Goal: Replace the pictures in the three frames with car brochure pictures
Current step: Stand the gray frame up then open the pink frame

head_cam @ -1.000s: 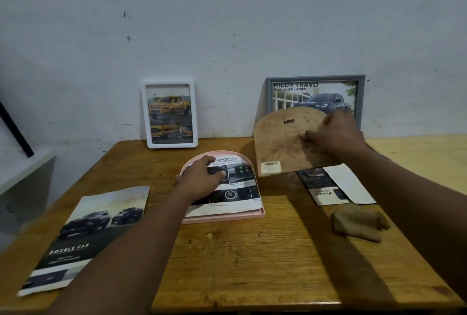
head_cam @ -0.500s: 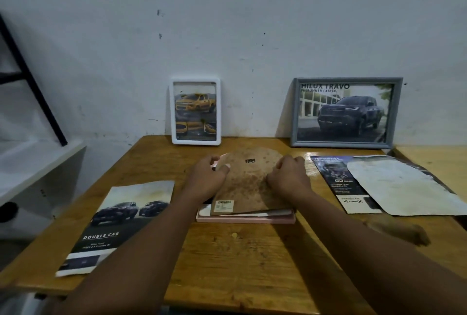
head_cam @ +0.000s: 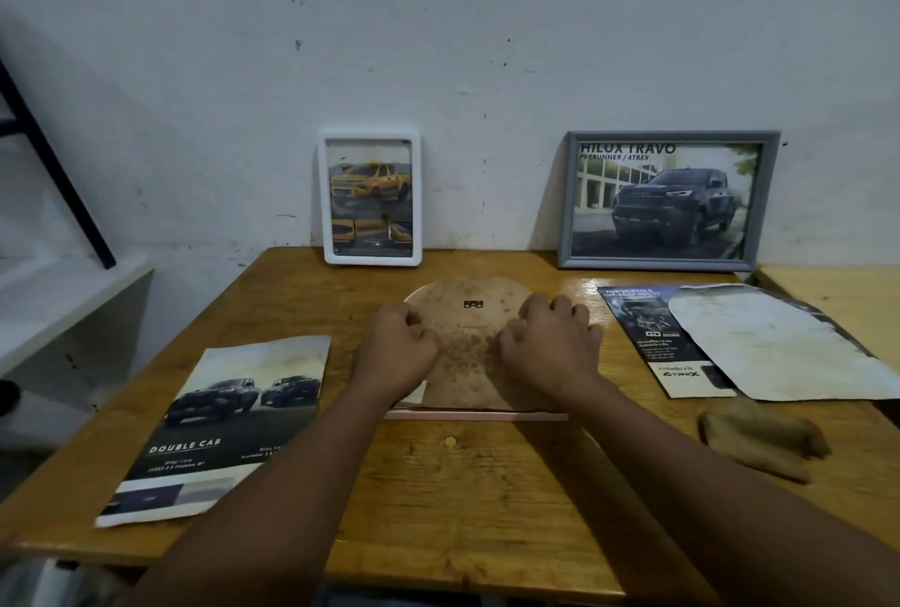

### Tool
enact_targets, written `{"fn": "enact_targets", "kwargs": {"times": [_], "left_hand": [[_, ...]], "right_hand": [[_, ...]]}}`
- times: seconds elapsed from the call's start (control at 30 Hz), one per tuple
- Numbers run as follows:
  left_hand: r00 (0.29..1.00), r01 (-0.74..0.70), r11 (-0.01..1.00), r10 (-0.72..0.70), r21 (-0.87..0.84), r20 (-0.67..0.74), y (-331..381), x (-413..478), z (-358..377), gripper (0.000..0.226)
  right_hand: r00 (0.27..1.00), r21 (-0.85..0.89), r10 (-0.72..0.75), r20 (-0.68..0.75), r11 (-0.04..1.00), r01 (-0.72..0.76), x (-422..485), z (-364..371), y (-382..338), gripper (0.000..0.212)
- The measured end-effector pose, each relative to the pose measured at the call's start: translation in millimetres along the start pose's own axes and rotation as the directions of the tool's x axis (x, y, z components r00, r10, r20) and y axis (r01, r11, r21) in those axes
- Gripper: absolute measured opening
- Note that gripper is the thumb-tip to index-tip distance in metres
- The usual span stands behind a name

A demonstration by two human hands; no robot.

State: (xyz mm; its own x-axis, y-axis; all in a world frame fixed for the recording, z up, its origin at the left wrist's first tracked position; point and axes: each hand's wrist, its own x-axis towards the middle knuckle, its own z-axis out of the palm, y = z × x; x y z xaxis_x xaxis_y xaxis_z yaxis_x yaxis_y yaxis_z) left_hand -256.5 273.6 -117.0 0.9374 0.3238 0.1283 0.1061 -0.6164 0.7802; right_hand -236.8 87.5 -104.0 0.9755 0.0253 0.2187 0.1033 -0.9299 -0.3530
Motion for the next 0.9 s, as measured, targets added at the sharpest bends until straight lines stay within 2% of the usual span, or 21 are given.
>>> {"fn": "enact_targets", "kwargs": {"times": [0.07,0.17,0.3,0.43,0.57,0.7,0.8,0.9], "left_hand": [[1.000,-0.004,1.000,0.004,0.006,0.017,-0.2,5.3,-2.2,0.041],[0.999,-0.011,1.000,0.011,-0.006,0.037,-1.7,9.5,-7.1,0.048],[0.995,-0.098,0.988,0.098,0.121,0.004,-10.3,6.0,-2.7,0.043],[0.991,-0.129,0.976,0.131,0.175,-0.002,-12.9,9.3,-0.2,0.041],[0.972,-0.233,0.882,0.193,0.409,0.138,-11.4,9.5,0.7,0.059],[0.942,-0.307,0.803,0.180,0.511,0.282,-1.4,20.4,-3.3,0.067],[0.941,-0.282,0.809,0.129,0.516,0.312,4.1,28.0,-3.1,0.067],[0.946,-0.304,0.776,0.177,0.552,0.272,-4.0,28.1,3.9,0.068]], "right_hand": [[1.000,0.111,-0.001,0.009,0.994,0.000,11.0,-0.1,6.8,0.049],[0.992,0.217,-0.066,0.107,0.975,0.041,15.2,7.0,12.2,0.048],[0.994,0.209,-0.109,0.004,0.972,0.105,8.4,16.3,16.4,0.041],[0.991,0.168,-0.131,0.017,0.978,0.127,12.9,13.5,17.9,0.047],[0.982,0.074,-0.180,0.060,0.982,0.176,16.6,14.5,16.0,0.050],[0.968,0.062,-0.217,0.129,0.976,0.211,33.4,9.9,8.3,0.057],[0.953,0.067,-0.241,0.185,0.970,0.232,42.6,16.4,3.9,0.055],[0.958,0.064,-0.249,0.144,0.968,0.243,41.5,26.6,5.8,0.049]]}}
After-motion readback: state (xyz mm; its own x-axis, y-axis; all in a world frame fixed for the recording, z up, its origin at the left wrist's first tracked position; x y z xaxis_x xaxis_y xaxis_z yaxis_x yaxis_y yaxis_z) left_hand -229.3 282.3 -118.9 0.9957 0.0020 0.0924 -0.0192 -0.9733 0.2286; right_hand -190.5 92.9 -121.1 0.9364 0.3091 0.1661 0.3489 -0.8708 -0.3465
